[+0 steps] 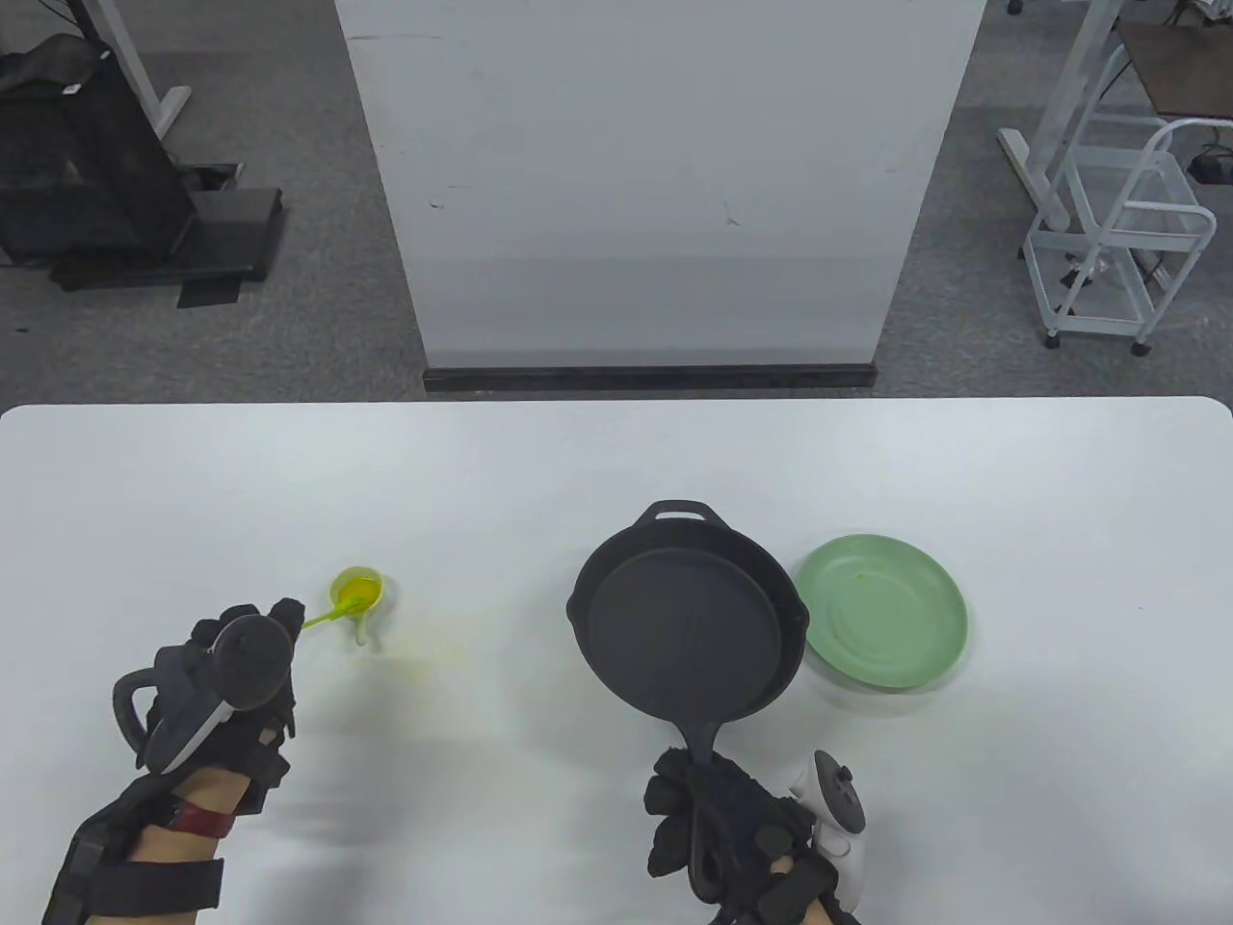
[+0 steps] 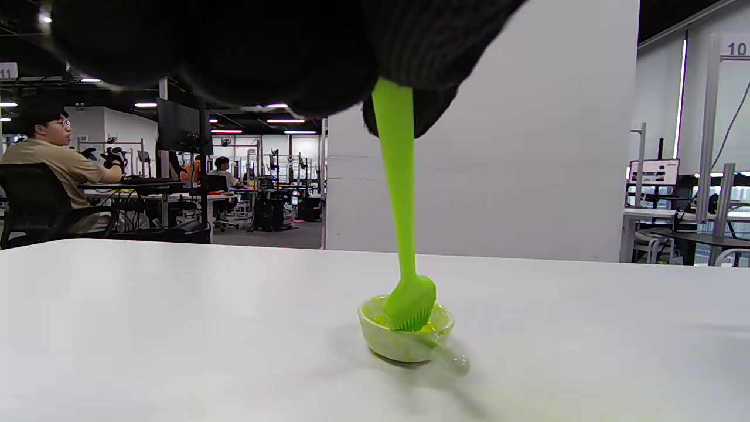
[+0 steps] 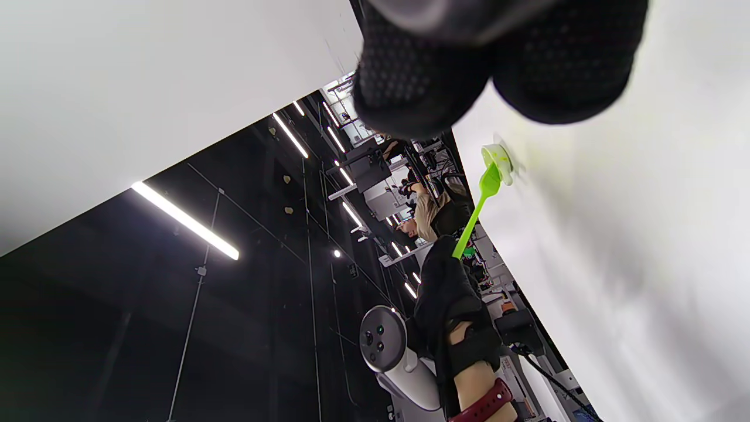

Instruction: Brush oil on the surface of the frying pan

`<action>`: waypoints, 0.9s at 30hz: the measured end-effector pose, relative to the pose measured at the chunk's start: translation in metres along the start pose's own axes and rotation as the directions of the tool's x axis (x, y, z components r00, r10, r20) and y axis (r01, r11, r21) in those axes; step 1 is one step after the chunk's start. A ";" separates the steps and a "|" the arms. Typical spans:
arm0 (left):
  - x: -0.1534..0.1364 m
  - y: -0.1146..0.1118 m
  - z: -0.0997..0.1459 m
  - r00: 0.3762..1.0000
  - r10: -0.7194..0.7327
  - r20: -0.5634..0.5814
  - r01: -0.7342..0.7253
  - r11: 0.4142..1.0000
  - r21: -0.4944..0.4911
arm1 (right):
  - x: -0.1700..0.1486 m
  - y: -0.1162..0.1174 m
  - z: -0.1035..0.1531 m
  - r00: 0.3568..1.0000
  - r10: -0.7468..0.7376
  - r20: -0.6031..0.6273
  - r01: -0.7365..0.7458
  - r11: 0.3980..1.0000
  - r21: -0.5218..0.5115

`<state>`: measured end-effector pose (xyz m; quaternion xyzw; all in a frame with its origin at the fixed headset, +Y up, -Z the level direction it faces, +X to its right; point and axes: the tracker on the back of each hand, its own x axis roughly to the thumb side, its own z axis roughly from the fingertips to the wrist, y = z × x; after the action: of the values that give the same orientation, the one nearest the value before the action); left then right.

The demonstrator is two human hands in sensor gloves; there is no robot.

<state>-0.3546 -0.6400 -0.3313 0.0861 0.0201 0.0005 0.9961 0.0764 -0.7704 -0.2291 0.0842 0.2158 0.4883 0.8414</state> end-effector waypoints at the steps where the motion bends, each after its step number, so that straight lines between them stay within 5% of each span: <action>1: 0.001 0.001 0.001 1.000 -0.001 0.003 0.001 1.000 0.002 | 0.000 0.000 0.000 1.000 -0.003 0.000 0.003 1.000 0.000; 27: 0.012 0.006 -0.002 1.000 0.007 -0.005 -0.007 1.000 0.029 | 0.000 0.000 0.000 1.000 0.001 0.001 -0.001 1.000 0.000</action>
<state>-0.3424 -0.6335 -0.3323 0.1008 0.0224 0.0038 0.9946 0.0763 -0.7705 -0.2289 0.0848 0.2154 0.4887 0.8412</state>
